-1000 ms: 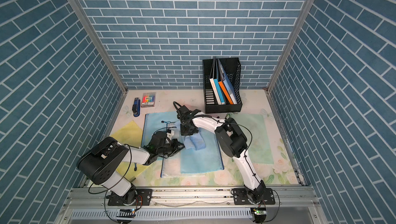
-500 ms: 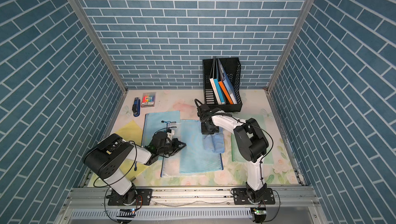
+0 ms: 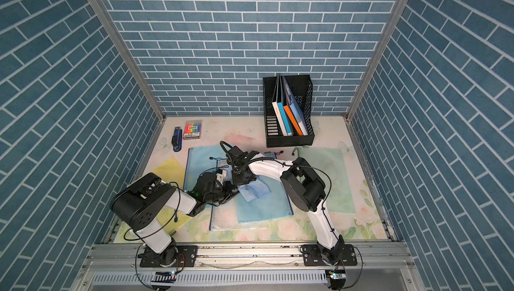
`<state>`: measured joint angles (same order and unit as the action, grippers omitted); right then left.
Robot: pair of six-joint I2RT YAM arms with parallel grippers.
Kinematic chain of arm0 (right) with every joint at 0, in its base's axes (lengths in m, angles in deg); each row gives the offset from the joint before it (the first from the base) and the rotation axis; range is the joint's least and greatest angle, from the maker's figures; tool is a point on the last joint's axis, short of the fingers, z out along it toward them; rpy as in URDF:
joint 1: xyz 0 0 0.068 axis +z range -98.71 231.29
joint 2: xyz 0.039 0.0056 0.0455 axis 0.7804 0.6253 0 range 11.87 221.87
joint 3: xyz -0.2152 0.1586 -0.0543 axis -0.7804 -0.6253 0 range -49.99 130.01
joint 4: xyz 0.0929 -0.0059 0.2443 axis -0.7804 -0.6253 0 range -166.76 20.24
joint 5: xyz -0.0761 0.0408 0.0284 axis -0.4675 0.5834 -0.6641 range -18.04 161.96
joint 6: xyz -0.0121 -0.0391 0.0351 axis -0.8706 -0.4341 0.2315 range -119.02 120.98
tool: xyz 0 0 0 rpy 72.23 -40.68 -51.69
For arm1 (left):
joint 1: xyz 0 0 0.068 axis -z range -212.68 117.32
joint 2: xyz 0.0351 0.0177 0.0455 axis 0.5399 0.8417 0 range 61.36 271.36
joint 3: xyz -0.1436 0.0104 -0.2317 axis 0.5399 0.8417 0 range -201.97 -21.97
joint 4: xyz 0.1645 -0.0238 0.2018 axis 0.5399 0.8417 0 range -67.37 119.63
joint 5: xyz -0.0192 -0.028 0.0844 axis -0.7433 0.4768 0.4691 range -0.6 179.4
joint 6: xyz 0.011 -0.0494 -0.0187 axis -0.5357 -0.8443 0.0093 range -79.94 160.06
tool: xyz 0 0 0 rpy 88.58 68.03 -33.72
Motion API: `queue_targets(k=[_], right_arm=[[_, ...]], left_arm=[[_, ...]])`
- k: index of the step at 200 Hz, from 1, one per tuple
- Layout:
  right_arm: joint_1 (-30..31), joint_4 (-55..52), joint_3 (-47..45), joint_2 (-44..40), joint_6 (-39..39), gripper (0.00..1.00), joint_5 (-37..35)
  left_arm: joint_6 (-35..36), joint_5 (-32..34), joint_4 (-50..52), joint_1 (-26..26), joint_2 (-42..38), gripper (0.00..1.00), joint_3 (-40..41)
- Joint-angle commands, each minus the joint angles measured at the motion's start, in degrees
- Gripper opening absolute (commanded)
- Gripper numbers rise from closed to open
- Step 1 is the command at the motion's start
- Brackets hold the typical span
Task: Wipe the document bag
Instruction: Wipe the dirt from the document bag.
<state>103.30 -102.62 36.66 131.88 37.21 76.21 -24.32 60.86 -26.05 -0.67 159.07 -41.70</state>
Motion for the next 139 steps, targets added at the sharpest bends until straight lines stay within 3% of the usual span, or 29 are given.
queue_targets(k=[1, 34, 51, 71, 139], right_arm=[[-4.78, -3.0, -9.61, -7.58, 2.49, 0.0, -6.62], [-10.61, -4.9, -19.78, -16.56, 1.79, 0.0, -11.41], [-11.05, -6.73, -20.51, -18.2, 1.39, 0.0, -13.74], [-10.06, -5.3, -19.58, -17.04, 2.63, 0.0, -11.37], [3.9, -4.3, 1.69, -0.22, 4.14, 0.0, -3.08]], left_arm=[[-0.1, 0.15, -1.32, -0.32, -1.31, 0.0, 1.44], [0.35, -0.46, -0.91, -0.28, -1.52, 0.0, 1.87], [0.81, -0.57, -0.69, -0.36, -1.46, 0.0, 1.77], [1.54, -1.15, 0.19, -0.29, -1.05, 0.0, 0.9], [3.39, -2.27, 2.94, -0.32, -1.26, 0.0, -1.71]])
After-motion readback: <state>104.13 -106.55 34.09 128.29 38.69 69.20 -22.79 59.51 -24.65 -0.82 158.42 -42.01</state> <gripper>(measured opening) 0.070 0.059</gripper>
